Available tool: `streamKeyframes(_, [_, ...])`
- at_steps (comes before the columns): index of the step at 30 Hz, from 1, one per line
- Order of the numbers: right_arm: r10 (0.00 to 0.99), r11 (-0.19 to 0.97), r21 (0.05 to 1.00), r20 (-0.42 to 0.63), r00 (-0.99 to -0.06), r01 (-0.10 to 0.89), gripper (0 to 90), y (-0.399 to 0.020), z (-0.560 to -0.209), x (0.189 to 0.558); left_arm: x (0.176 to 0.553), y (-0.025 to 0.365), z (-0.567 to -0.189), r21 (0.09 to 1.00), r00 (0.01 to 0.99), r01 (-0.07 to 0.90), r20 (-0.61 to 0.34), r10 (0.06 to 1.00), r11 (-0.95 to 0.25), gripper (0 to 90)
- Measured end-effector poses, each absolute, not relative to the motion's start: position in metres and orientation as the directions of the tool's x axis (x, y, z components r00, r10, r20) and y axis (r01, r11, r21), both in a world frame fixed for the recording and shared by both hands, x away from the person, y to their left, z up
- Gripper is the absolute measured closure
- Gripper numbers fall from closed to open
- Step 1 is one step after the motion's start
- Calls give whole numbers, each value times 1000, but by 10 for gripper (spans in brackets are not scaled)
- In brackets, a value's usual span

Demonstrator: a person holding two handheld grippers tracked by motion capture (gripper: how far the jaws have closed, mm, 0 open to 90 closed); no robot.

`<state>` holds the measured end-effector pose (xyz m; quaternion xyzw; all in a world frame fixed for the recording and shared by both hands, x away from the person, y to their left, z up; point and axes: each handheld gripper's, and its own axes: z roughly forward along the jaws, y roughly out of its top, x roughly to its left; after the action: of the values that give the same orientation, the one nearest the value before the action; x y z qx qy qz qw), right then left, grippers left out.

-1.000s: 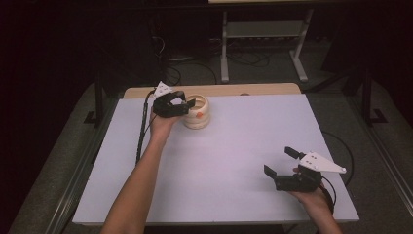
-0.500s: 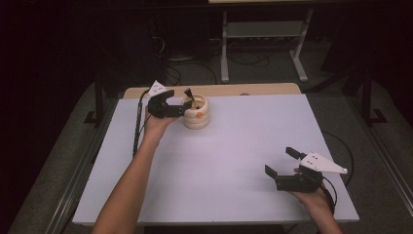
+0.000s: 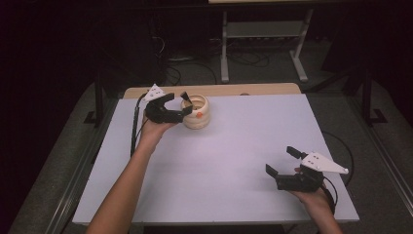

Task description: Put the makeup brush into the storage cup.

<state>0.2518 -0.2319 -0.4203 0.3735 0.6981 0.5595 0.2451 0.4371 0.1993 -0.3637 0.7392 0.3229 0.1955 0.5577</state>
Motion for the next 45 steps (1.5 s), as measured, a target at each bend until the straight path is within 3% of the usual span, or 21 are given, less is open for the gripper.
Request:
streamKeyframes(20, [794, 90, 963, 86, -602, 256, 11, -230, -420, 251, 366, 211, -370, 957, 775, 242, -92, 625, -160, 0])
streamKeyframes(45, [790, 95, 965, 77, -608, 246, 11, -228, -421, 252, 303, 253, -393, 964, 764, 239, -112, 636, -118, 0])
